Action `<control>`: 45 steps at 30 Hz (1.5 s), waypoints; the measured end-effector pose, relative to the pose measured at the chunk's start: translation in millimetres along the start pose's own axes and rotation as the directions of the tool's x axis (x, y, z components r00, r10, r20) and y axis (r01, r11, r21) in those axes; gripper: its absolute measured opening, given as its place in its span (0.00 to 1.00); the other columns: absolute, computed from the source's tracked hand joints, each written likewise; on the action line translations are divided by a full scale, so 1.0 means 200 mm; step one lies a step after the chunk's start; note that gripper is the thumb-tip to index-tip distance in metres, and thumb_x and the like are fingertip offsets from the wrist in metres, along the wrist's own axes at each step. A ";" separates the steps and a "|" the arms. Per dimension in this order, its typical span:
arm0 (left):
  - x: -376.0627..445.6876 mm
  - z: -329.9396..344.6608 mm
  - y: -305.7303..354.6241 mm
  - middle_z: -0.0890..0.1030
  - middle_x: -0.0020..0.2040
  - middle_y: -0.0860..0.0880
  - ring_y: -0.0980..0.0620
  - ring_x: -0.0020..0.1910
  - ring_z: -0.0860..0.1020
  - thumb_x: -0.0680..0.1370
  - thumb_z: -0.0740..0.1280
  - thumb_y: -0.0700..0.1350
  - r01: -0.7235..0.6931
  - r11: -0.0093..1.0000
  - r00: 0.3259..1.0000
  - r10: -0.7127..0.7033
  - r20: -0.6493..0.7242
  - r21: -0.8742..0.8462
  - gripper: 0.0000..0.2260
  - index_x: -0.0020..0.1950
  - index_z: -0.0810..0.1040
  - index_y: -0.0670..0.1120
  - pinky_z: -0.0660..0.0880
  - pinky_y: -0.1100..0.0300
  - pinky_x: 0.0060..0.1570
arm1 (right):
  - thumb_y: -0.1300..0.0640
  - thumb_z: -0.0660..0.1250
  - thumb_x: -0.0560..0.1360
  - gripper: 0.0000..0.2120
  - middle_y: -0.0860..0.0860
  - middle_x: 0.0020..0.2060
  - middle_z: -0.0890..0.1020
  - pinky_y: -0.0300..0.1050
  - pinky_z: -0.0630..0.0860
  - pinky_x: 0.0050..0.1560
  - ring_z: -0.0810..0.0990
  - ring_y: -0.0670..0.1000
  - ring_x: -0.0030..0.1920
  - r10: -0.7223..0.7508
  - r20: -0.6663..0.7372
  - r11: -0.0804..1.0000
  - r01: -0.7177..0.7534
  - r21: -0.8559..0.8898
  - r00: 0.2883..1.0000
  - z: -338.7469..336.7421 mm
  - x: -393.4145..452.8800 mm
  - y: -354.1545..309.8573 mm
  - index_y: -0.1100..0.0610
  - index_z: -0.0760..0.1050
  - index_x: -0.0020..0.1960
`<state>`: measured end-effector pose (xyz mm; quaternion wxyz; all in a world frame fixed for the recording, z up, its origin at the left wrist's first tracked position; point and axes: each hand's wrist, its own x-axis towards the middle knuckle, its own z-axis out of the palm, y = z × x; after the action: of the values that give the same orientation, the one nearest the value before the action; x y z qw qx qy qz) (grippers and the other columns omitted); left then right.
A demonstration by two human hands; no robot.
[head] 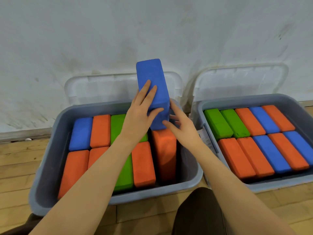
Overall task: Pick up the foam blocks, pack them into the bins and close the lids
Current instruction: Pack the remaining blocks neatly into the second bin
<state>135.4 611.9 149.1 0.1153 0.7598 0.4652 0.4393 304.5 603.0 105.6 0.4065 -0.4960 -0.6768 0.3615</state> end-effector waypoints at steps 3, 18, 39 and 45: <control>-0.03 0.00 -0.03 0.59 0.74 0.51 0.47 0.74 0.60 0.76 0.62 0.51 -0.035 0.999 0.999 0.035 -0.006 -0.006 0.27 0.73 0.64 0.43 0.65 0.52 0.69 | 0.55 0.67 0.76 0.32 0.42 0.69 0.69 0.52 0.70 0.66 0.70 0.44 0.67 -0.004 -0.012 0.997 0.005 0.073 1.000 0.03 -0.02 0.01 0.44 0.56 0.75; -0.10 0.01 -0.05 0.60 0.74 0.47 0.46 0.74 0.59 0.78 0.62 0.50 -0.041 0.999 0.998 0.040 -0.041 -0.019 0.25 0.73 0.63 0.41 0.63 0.40 0.67 | 0.37 0.54 0.78 0.20 0.46 0.57 0.76 0.45 0.49 0.64 0.73 0.51 0.60 0.206 0.194 0.682 0.001 -0.731 0.959 0.07 -0.22 0.20 0.45 0.75 0.61; -0.16 0.27 -0.23 0.64 0.73 0.42 0.36 0.70 0.65 0.75 0.69 0.42 0.124 0.989 0.976 -0.137 0.169 0.081 0.26 0.71 0.67 0.40 0.65 0.41 0.67 | 0.43 0.67 0.70 0.36 0.53 0.75 0.48 0.55 0.74 0.58 0.68 0.62 0.65 0.434 0.257 0.725 -0.165 -0.668 0.864 0.24 -0.39 0.16 0.42 0.55 0.74; -0.25 0.37 -0.36 0.68 0.71 0.45 0.37 0.67 0.68 0.78 0.63 0.50 0.185 0.956 0.916 -0.251 0.311 0.229 0.20 0.68 0.72 0.44 0.69 0.44 0.62 | 0.43 0.67 0.68 0.36 0.50 0.73 0.51 0.53 0.75 0.55 0.71 0.61 0.62 0.434 0.229 0.733 -0.194 -0.651 0.871 0.25 -0.39 0.18 0.40 0.56 0.73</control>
<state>139.7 627.7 36.5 0.1667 0.7744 0.5614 0.2395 286.5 533.0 37.8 0.0226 -0.6325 -0.7240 0.2745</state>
